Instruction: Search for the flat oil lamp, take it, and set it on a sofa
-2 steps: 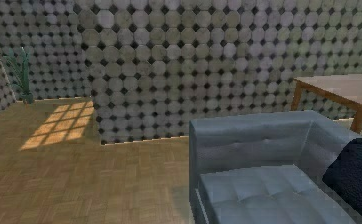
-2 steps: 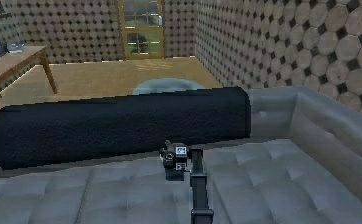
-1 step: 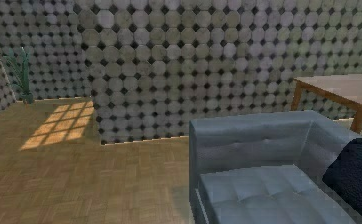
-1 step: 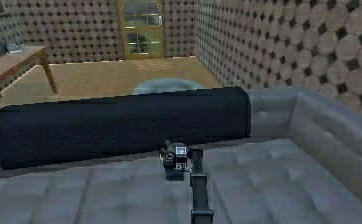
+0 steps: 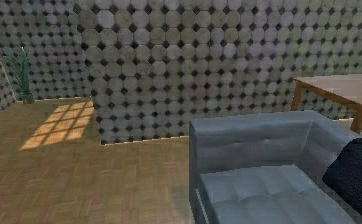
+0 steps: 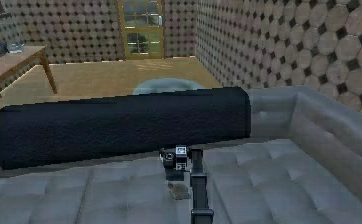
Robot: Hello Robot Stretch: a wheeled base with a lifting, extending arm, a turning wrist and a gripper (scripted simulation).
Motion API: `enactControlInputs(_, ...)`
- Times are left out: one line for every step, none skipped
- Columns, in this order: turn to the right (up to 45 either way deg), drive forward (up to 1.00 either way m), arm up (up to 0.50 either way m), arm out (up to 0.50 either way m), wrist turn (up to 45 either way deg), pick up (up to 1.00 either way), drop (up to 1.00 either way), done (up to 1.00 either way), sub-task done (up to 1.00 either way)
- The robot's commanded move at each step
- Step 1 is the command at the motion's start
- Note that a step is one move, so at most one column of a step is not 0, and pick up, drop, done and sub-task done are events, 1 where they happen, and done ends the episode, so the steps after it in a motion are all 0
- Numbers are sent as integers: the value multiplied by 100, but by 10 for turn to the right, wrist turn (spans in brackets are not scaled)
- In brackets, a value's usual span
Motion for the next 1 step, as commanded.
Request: enactControlInputs(0, 0, 10, 0, 0, 0, 0, 0, 0)
